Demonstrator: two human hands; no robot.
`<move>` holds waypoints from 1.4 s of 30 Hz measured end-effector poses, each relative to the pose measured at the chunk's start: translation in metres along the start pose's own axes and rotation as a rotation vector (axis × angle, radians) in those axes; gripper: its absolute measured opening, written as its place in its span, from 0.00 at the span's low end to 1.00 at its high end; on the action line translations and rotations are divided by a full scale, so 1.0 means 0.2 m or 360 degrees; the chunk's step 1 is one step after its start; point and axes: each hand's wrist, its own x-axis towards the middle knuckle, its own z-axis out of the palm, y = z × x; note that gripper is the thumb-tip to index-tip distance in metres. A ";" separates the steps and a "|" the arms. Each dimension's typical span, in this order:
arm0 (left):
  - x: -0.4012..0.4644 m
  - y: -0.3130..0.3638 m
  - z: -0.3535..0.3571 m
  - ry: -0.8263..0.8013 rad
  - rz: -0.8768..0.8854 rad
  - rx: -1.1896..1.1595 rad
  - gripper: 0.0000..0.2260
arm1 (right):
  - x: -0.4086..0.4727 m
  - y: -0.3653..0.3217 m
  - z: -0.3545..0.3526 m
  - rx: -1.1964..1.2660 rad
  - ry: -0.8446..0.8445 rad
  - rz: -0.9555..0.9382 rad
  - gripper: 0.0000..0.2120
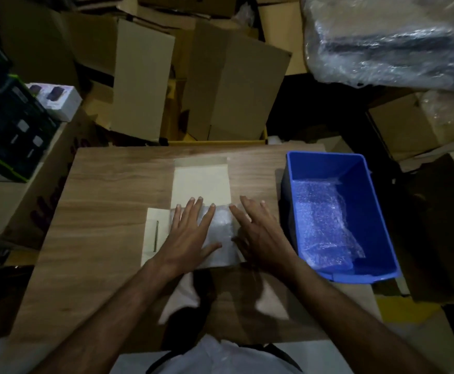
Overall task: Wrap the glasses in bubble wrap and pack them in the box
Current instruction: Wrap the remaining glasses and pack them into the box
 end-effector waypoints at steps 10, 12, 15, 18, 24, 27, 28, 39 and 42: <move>0.40 0.76 0.12 0.0339 0.0405 -0.0238 0.28 | -0.54 0.77 -0.26 0.0081 -0.0040 0.0602 0.36; 0.50 0.88 0.15 0.0284 0.0436 -0.0160 0.27 | -0.58 0.90 -0.24 0.0009 -0.0441 0.0595 0.41; 0.61 0.94 0.23 0.0116 0.0401 -0.0009 0.28 | -0.55 1.04 -0.14 -0.0174 -0.0810 0.0523 0.47; 0.64 0.94 0.28 0.0020 0.0353 0.0066 0.28 | -0.48 1.11 -0.04 -0.0337 -0.0929 0.0474 0.41; 0.64 0.94 0.26 0.0054 0.0388 0.0008 0.24 | -0.43 1.20 0.01 -0.0300 -0.0741 0.0425 0.16; 0.62 0.93 0.23 0.0045 0.0373 -0.0150 0.23 | -0.45 1.18 -0.07 -0.0089 -0.0461 0.0451 0.13; 0.61 0.92 0.21 0.0037 0.0358 -0.0208 0.24 | -0.46 1.17 -0.11 0.0011 -0.0319 0.0489 0.13; 0.61 1.13 0.14 0.0064 0.0241 -0.0933 0.42 | -0.46 0.89 -0.69 0.0496 0.0542 0.0498 0.11; 0.52 1.13 -0.08 0.0234 0.0195 -0.1604 0.17 | -0.43 0.86 -0.80 0.0627 0.0662 0.0630 0.16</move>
